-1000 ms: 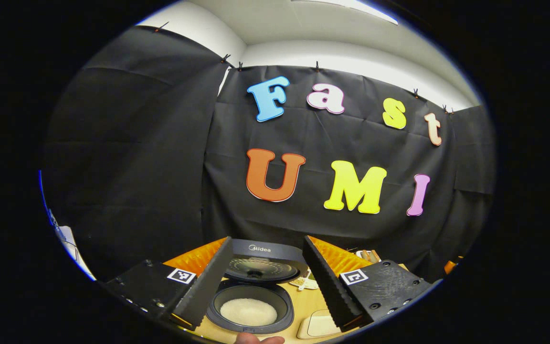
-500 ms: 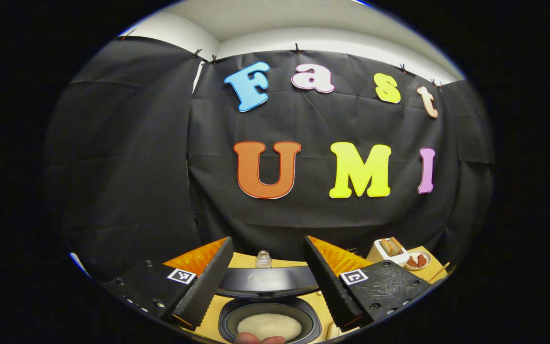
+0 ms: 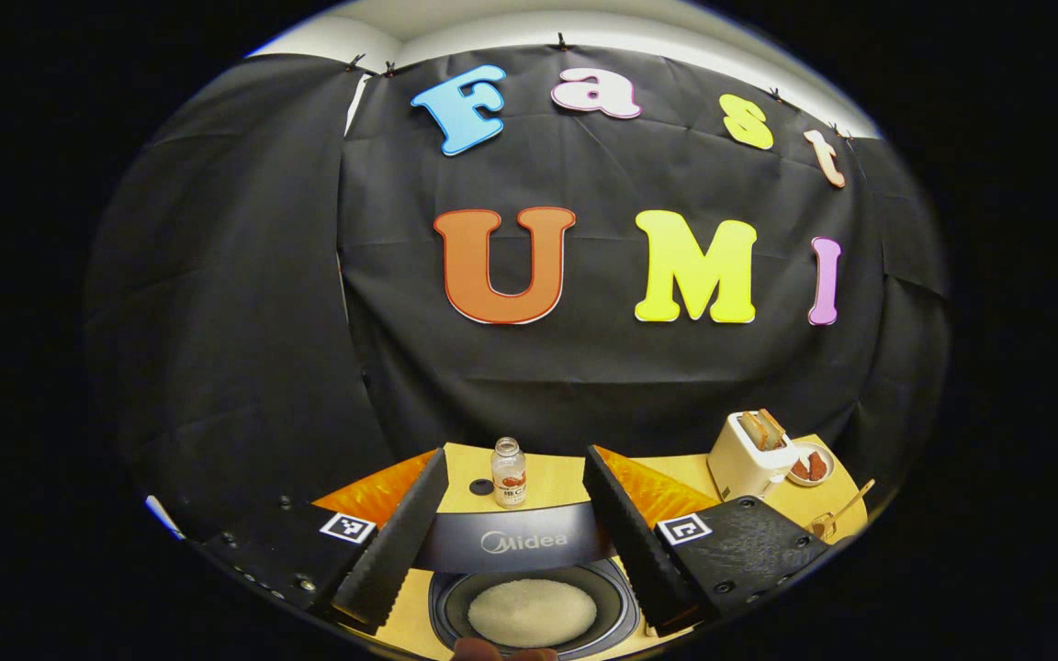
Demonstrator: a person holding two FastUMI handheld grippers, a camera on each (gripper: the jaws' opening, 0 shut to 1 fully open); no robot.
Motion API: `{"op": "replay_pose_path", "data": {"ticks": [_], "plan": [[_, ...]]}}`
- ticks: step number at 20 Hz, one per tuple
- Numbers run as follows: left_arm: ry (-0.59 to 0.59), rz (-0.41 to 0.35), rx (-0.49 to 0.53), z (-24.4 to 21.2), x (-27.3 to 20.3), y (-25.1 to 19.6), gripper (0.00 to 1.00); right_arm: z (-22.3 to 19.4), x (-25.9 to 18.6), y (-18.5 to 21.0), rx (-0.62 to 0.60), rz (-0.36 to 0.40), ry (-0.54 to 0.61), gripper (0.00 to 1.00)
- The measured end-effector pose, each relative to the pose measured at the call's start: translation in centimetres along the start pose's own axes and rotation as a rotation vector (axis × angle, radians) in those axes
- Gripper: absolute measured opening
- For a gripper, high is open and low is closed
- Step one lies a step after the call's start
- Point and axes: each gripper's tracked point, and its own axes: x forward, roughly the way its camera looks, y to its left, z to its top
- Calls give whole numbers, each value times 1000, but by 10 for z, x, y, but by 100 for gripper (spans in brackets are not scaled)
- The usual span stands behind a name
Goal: Close the left gripper, press the button to open the rice cooker; take a wooden spoon from the chopstick holder with the right hand, scoop a spoonful of rice and pour it into the rice cooker, then put the wooden spoon back into the chopstick holder.
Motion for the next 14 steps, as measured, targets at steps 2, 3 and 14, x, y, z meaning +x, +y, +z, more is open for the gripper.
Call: {"op": "replay_pose_path", "data": {"ticks": [2,3,14], "plan": [[42,-19,-8,-10,-8,-3,96,5,4,15,-16,34,-11,100],[69,-28,-23,-16,-13,-4,96,7,5,22,-23,52,-14,100],[314,-81,-64,-127,-84,-19,97,7,8,66,-64,166,0,99]]}}
